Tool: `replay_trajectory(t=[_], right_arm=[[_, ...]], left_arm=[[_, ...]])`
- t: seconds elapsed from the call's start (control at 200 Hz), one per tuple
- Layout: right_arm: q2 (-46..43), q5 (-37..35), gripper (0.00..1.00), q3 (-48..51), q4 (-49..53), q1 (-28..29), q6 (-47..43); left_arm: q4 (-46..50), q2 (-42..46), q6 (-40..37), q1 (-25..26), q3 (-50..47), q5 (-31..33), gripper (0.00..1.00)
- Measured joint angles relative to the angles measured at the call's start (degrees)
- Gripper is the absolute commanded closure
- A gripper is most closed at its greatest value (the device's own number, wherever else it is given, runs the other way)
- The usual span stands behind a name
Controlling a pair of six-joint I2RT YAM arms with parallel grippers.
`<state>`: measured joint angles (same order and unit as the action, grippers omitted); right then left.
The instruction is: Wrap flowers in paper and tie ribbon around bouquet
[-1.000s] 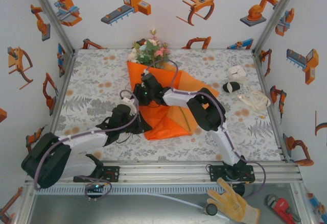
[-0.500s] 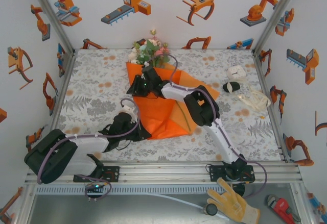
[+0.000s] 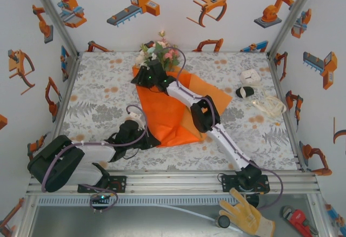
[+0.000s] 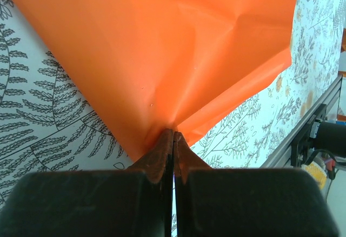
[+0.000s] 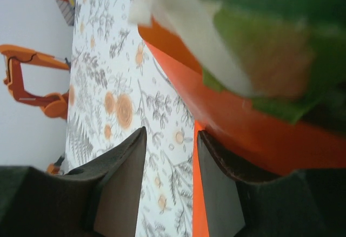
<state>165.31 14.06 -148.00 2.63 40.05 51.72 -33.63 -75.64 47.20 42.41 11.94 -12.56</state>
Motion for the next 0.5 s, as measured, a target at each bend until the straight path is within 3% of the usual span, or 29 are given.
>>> replay_trajectory(t=[0.26,0.36,0.501], right_arm=[[0.72,-10.91,0.58,-2.45,0.57,0.13,-6.25],[0.9,-10.88,0.6,-2.91,0.55,0.04,-6.78],[-2.23,-6.51,0.6,1.2,1.73,0.04,-7.91]], left_arm=[[-0.48,-0.22,0.35,-0.02,-0.07,0.39,0.94],[-0.48,-0.2,0.59,-0.02,-0.07,0.61,0.93],[1.64,0.98,0.5,-0.07,0.33,1.29,0.84]])
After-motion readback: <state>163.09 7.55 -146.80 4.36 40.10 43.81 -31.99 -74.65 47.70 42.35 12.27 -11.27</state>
